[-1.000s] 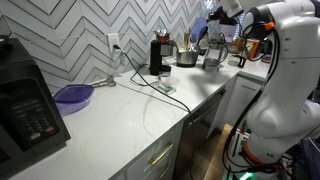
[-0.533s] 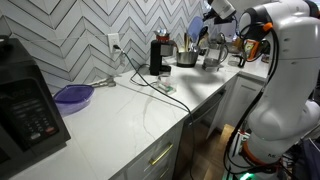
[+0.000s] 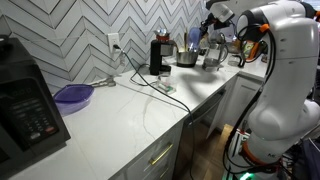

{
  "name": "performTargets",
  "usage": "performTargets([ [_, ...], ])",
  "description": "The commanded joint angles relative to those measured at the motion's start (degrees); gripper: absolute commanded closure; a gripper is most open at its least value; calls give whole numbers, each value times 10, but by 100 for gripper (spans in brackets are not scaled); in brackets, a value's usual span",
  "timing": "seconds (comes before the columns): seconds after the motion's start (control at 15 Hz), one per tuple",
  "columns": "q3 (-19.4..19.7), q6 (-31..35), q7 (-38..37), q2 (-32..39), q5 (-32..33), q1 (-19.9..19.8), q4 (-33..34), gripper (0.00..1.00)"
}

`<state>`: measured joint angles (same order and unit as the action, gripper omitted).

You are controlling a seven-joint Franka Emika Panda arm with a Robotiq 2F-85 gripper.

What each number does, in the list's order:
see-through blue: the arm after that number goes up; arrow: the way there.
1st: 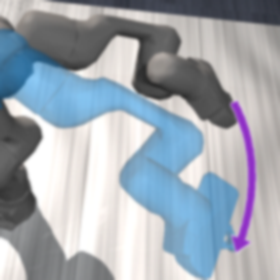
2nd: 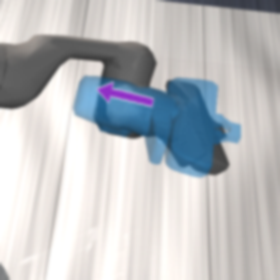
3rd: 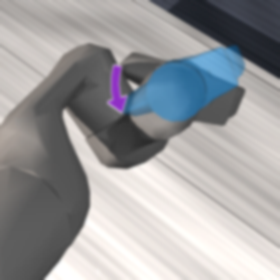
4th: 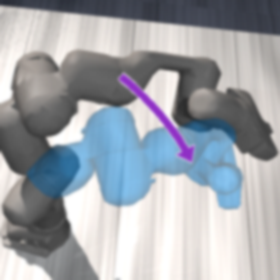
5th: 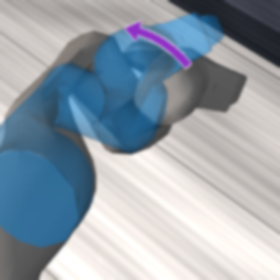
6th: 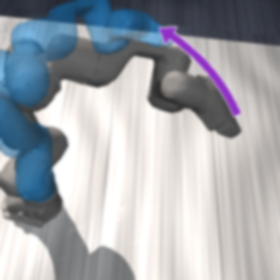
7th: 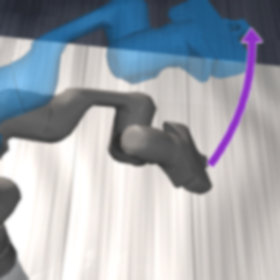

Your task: Put the blue lid onto the metal bucket

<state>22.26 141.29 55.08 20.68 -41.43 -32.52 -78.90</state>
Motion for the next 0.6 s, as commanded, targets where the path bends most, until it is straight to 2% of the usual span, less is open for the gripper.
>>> performTargets([
  [0.0, -27, -4, 60, 26, -49, -19, 24, 100],
  [0.27, -45, -32, 100, 54, -80, -30, 57, 100],
  [0.53, -44, -52, 73, 86, -62, -22, 88, 100],
])
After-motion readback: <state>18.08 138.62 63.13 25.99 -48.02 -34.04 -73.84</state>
